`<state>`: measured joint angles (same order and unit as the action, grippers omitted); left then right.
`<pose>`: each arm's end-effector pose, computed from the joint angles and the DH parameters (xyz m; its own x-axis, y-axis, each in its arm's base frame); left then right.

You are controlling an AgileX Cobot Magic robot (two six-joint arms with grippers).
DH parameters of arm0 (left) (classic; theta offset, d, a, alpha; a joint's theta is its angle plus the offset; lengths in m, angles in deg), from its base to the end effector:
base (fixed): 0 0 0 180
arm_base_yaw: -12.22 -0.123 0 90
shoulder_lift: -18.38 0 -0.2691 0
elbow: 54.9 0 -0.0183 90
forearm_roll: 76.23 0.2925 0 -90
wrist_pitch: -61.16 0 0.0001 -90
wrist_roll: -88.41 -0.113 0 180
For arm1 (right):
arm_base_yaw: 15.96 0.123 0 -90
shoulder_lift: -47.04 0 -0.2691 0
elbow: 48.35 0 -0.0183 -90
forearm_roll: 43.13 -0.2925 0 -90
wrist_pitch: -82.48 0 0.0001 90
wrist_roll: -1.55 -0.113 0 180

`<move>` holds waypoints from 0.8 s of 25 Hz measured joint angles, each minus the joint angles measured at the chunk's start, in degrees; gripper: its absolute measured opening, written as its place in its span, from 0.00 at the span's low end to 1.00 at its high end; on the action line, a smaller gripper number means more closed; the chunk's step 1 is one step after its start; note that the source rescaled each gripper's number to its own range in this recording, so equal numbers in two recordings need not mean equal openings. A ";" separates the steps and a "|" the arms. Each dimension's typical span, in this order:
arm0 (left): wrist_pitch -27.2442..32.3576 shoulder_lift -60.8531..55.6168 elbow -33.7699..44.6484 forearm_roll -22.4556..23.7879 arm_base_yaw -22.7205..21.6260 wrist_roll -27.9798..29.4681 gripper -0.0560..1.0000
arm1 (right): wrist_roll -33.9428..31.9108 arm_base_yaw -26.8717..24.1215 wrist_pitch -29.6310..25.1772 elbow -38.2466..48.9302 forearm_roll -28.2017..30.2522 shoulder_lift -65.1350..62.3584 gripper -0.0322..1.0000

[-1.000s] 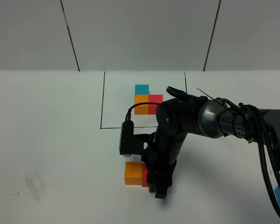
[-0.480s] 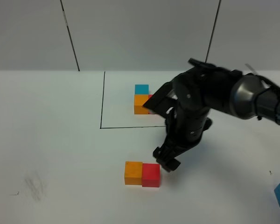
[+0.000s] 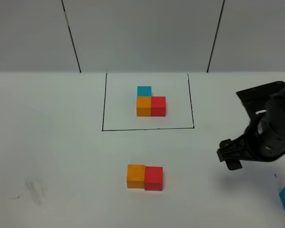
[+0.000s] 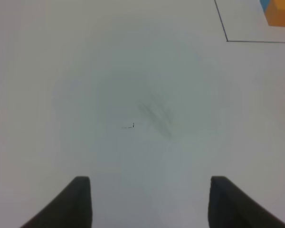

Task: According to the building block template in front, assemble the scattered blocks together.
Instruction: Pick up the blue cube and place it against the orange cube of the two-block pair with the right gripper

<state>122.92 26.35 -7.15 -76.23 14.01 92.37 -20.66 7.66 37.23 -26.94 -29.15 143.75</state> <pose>0.0651 -0.0020 0.2879 -0.4623 -0.0546 -0.8851 -0.0007 0.9981 -0.0613 0.3114 0.1150 0.1623 -0.9277 -0.1772 -0.3285 -0.1539 0.9834 -0.0960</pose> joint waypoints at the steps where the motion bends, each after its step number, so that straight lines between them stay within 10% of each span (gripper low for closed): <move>1: 0.00 0.00 0.00 0.00 0.00 0.00 0.25 | -1.54 -0.73 0.61 2.08 0.53 -1.41 0.87; 20: 0.00 0.00 0.00 0.00 0.00 0.00 0.25 | -4.67 -15.77 7.80 15.43 6.84 -3.58 0.86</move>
<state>122.92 26.35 -7.15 -76.23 14.01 92.37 -25.33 -8.10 45.04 -11.51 -22.32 140.17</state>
